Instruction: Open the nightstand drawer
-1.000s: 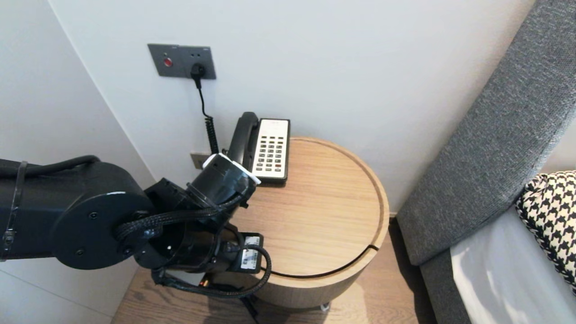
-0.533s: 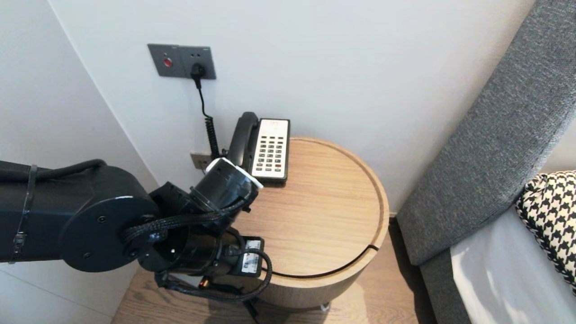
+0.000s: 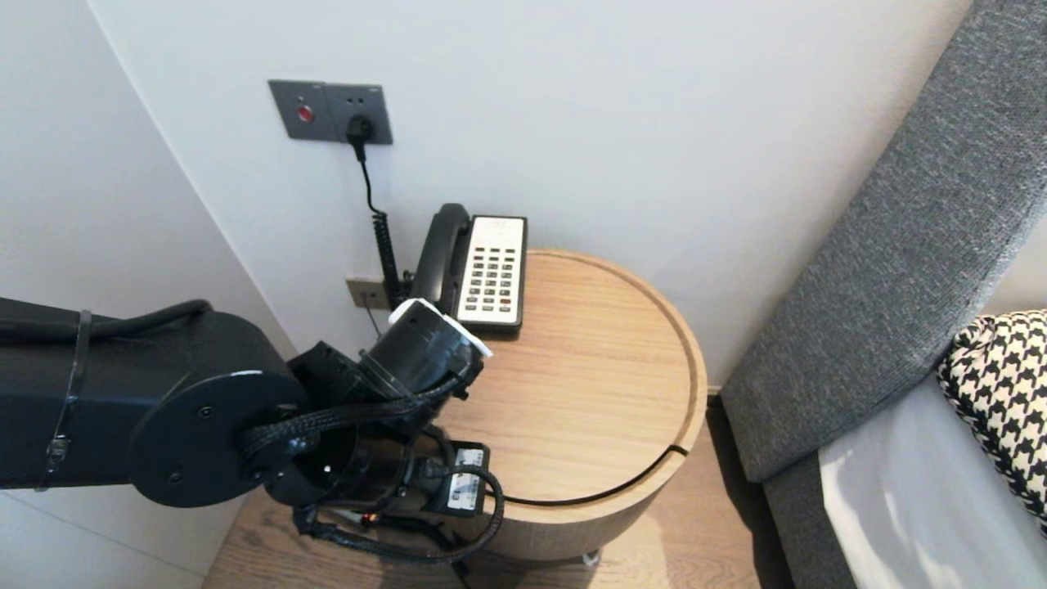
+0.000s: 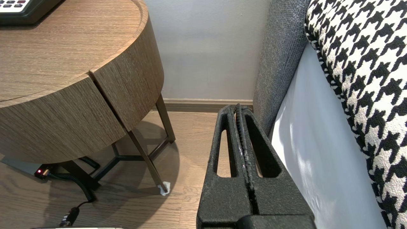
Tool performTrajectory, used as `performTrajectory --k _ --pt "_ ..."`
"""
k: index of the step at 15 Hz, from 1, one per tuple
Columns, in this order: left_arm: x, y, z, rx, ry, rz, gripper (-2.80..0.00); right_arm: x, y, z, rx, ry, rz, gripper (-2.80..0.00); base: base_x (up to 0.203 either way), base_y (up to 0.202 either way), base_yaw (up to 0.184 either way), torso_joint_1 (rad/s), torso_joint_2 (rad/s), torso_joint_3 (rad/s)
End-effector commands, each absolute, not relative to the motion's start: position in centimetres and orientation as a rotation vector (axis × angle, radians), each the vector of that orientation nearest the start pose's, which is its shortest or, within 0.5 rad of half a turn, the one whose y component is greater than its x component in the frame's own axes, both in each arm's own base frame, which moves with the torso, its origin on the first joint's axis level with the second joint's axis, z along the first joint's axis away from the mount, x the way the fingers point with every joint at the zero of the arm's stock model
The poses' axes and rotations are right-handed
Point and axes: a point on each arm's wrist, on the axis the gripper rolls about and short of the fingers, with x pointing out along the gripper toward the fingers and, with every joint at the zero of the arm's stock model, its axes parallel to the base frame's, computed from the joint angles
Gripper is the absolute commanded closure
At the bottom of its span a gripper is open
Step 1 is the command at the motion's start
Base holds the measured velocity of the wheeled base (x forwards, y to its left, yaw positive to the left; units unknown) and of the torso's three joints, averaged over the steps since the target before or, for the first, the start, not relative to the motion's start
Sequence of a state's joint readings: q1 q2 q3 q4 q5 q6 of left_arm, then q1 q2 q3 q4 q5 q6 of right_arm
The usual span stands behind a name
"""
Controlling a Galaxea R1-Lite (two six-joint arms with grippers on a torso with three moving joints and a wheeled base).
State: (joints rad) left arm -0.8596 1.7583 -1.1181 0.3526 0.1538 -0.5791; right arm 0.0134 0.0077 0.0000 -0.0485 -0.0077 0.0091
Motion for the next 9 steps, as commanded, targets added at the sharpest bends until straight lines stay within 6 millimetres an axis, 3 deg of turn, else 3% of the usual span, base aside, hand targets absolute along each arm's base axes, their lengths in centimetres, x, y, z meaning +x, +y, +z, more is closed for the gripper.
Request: performTrajectory --k 1,9 --pt "19.45 -22.22 16.43 -0.028 1.027 -0.359 0.00 -2.03 -0.05 7.39 0.009 -0.015 0.006 0.00 0.000 0.000 0.000 0.000 0.00 0.000" --pt "18.62 -22.08 15.83 -0.011 1.051 -0.363 0.00 -2.03 -0.05 7.39 0.009 -0.015 0.006 0.00 0.000 0.000 0.000 0.000 0.00 0.000"
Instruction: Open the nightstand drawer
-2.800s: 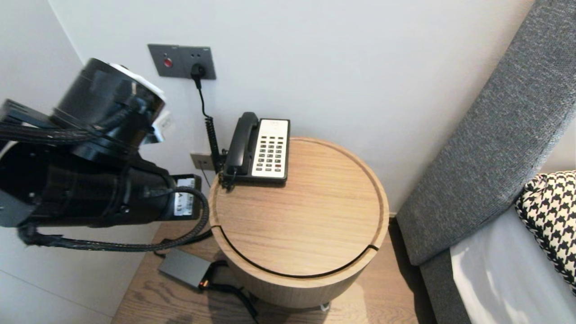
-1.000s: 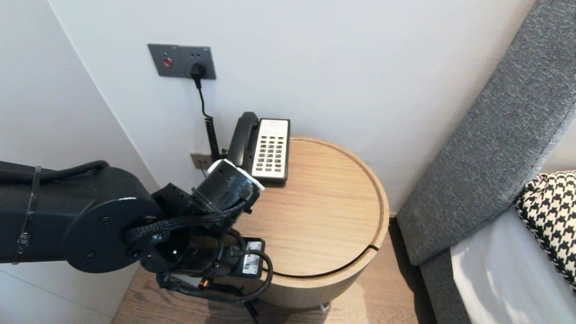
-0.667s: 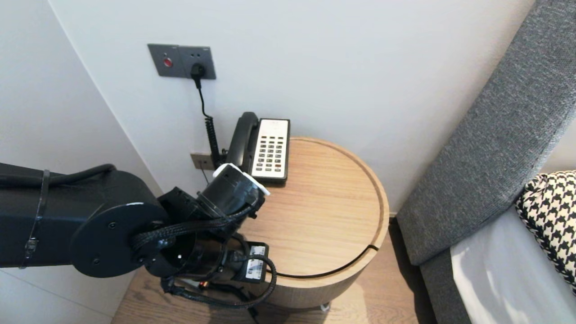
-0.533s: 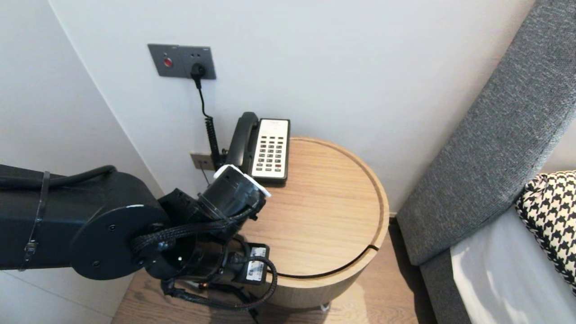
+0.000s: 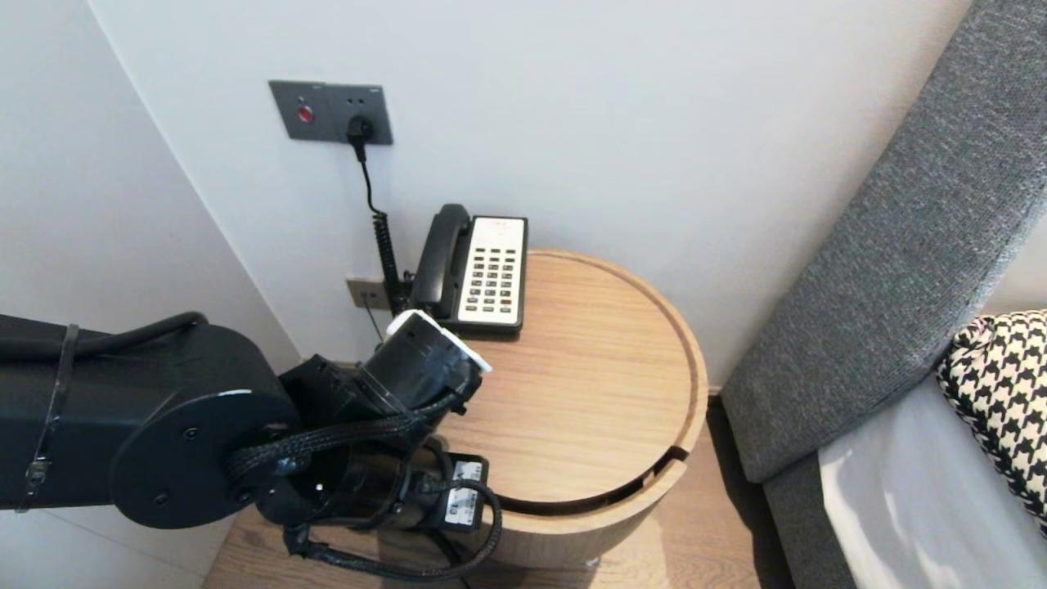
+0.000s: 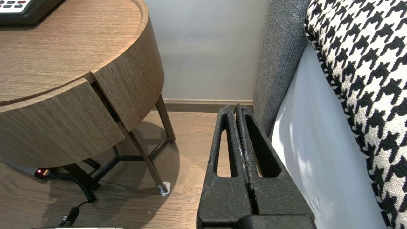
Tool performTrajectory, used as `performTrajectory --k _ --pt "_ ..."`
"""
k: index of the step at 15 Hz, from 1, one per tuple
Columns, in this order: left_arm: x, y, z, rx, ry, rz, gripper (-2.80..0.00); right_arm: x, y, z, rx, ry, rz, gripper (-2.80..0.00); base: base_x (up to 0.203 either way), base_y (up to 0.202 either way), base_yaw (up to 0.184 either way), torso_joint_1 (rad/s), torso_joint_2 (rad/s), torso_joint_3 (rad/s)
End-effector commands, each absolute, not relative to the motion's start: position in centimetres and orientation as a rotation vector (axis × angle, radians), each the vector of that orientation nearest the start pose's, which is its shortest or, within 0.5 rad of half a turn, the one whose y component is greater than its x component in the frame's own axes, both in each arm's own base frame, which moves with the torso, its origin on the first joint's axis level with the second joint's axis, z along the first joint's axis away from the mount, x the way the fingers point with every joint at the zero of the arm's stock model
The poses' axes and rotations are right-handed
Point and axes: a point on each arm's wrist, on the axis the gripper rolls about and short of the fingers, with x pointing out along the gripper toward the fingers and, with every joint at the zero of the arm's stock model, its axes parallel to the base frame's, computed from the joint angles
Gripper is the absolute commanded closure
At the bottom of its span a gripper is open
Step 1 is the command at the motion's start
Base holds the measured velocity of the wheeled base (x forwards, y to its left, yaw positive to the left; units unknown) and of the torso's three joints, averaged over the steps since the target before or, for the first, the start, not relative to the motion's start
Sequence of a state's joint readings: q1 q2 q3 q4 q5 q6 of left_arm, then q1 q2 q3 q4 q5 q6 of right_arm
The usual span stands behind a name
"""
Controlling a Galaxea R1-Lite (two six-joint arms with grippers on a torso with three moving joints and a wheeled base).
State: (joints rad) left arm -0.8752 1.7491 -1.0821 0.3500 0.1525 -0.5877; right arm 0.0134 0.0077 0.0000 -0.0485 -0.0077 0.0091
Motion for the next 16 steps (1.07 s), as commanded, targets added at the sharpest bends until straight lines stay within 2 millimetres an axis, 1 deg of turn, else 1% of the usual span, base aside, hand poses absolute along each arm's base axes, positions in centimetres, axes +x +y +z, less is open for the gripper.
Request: performTrajectory --k 1,5,8,9,12,16 --pt "18.4 -22.1 15.8 -0.005 1.054 -0.368 0.00 -2.0 0.0 7.4 0.009 -0.016 0.006 0.00 0.000 0.000 0.000 0.000 0.00 0.000" --pt "17.8 -22.2 15.6 0.010 1.066 -0.385 0.00 -2.0 0.0 7.4 0.009 -0.015 0.006 0.00 0.000 0.000 0.000 0.000 0.00 0.000" --pt "17.1 -21.9 15.4 0.020 1.075 -0.393 0.00 -2.0 0.0 7.4 0.009 -0.015 0.006 0.00 0.000 0.000 0.000 0.000 0.00 0.000" --pt "16.8 -21.5 15.2 0.028 1.085 -0.392 0.00 -2.0 0.0 7.4 0.009 -0.015 0.006 0.00 0.000 0.000 0.000 0.000 0.00 0.000" --pt "16.1 -20.8 15.4 0.022 1.095 -0.412 0.00 -2.0 0.0 7.4 0.009 -0.015 0.006 0.00 0.000 0.000 0.000 0.000 0.00 0.000" --pt "15.2 -19.9 16.9 -0.030 1.105 -0.495 0.00 -2.0 0.0 7.4 0.009 -0.015 0.006 0.00 0.000 0.000 0.000 0.000 0.00 0.000"
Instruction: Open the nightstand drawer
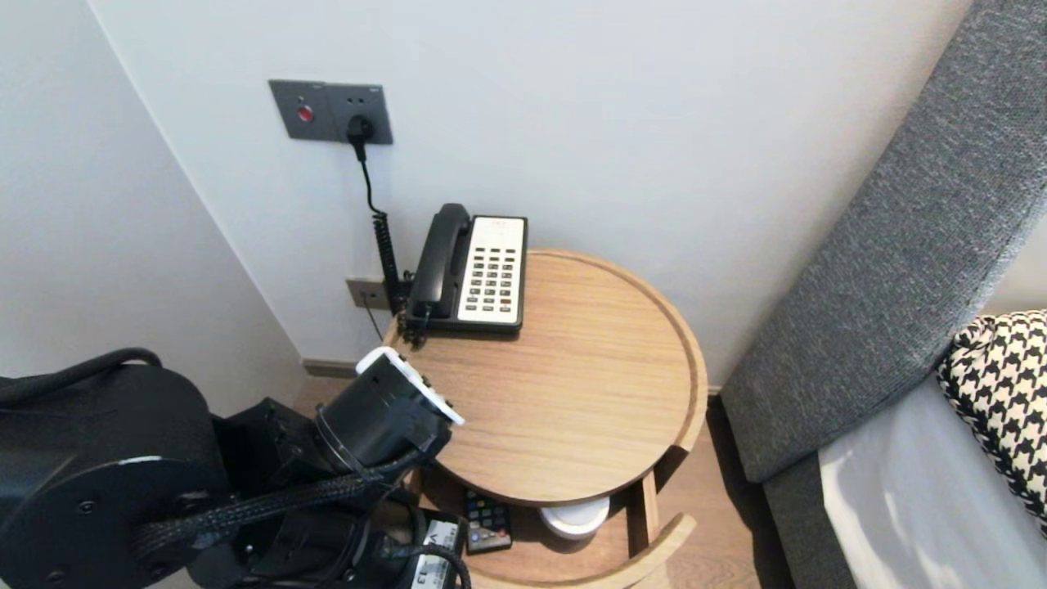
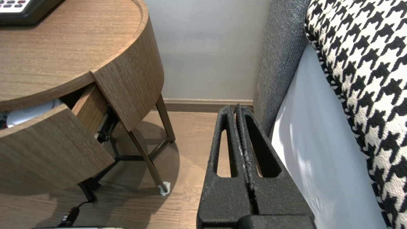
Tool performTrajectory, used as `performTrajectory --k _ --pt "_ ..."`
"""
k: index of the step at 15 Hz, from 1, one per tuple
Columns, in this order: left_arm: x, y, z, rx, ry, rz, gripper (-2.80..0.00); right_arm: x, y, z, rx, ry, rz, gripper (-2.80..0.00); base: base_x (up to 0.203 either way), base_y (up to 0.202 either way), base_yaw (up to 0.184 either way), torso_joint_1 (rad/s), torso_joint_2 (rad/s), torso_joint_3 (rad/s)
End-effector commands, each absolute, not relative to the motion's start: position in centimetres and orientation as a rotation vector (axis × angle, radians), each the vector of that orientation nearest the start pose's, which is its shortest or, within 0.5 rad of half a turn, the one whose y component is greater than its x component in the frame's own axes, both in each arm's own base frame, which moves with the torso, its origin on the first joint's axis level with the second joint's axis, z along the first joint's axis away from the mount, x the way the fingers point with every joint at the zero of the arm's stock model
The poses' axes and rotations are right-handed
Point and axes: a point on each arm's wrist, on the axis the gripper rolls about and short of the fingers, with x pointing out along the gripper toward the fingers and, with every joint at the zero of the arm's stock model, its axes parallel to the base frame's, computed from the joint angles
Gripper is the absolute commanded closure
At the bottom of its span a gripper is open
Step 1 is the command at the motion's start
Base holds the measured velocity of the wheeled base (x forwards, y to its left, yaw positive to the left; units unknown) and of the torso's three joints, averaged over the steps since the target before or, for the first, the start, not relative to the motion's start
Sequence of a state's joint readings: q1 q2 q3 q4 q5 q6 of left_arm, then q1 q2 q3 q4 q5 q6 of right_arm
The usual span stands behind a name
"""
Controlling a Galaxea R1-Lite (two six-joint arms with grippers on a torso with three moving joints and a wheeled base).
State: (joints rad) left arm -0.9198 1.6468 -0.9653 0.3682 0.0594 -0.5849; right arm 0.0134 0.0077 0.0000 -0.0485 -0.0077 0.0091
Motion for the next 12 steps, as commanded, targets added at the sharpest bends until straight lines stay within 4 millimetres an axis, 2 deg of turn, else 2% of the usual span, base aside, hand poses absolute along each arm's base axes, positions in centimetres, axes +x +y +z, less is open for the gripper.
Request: performTrajectory --k 1,5,12 --pt "15.0 -19.7 17.2 -0.038 1.103 -0.509 0.00 -2.0 0.0 7.4 0.009 -0.016 0.006 0.00 0.000 0.000 0.000 0.000 0.00 0.000" --pt "14.6 -19.1 17.6 -0.047 1.108 -0.523 0.00 -2.0 0.0 7.4 0.009 -0.016 0.006 0.00 0.000 0.000 0.000 0.000 0.00 0.000" --pt "16.1 -20.6 15.6 -0.032 1.133 -0.482 0.00 -2.0 0.0 7.4 0.009 -0.015 0.006 0.00 0.000 0.000 0.000 0.000 0.00 0.000"
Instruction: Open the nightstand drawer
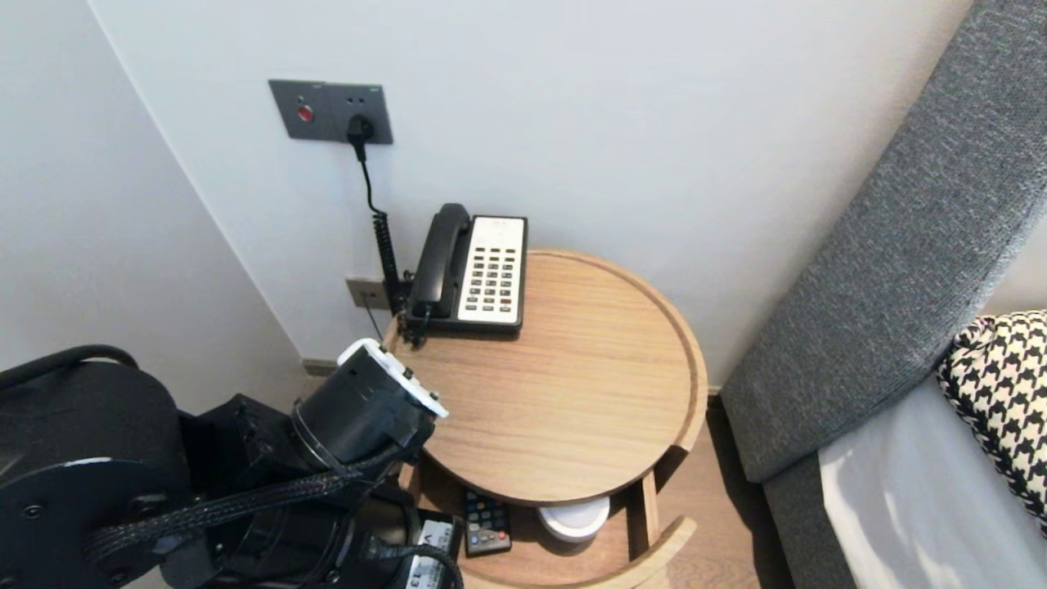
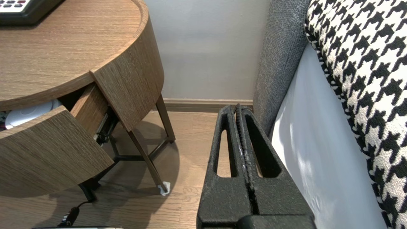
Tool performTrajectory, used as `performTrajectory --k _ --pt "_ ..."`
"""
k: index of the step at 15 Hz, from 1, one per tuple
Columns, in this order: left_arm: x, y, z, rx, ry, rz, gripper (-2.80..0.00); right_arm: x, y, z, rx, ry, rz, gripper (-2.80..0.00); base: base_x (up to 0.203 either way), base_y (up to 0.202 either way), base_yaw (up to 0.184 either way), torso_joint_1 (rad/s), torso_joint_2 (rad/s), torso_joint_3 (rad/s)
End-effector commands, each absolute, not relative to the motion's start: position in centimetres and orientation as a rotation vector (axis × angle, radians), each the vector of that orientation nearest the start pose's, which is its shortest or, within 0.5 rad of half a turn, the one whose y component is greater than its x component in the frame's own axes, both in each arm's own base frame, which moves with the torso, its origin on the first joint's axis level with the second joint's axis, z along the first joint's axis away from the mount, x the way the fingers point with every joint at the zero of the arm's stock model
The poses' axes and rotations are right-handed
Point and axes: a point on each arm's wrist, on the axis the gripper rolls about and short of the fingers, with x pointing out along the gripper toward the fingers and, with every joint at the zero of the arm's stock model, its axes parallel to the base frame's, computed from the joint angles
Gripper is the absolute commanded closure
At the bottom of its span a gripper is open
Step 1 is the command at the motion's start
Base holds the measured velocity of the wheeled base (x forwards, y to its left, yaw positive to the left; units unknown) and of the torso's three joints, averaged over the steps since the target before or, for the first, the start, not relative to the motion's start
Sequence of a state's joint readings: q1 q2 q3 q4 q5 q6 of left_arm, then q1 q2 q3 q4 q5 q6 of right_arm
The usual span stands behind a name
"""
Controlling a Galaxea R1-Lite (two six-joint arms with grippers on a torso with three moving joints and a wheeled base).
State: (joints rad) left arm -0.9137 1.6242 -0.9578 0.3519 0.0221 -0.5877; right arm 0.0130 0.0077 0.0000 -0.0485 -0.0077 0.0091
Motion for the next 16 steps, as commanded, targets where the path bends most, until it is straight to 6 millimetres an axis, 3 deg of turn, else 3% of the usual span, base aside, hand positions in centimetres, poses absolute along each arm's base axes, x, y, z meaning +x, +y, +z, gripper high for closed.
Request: performTrajectory --k 1,9,16 --pt "16.6 -20.9 15.2 -0.038 1.128 -0.477 0.00 -2.0 0.0 7.4 0.009 -0.015 0.006 0.00 0.000 0.000 0.000 0.000 0.00 0.000" --pt "17.0 -21.5 13.8 -0.044 1.154 -0.417 0.00 -2.0 0.0 7.4 0.009 -0.015 0.006 0.00 0.000 0.000 0.000 0.000 0.00 0.000" --pt "16.2 -21.3 14.3 -0.045 1.152 -0.434 0.00 -2.0 0.0 7.4 0.009 -0.017 0.006 0.00 0.000 0.000 0.000 0.000 0.00 0.000"
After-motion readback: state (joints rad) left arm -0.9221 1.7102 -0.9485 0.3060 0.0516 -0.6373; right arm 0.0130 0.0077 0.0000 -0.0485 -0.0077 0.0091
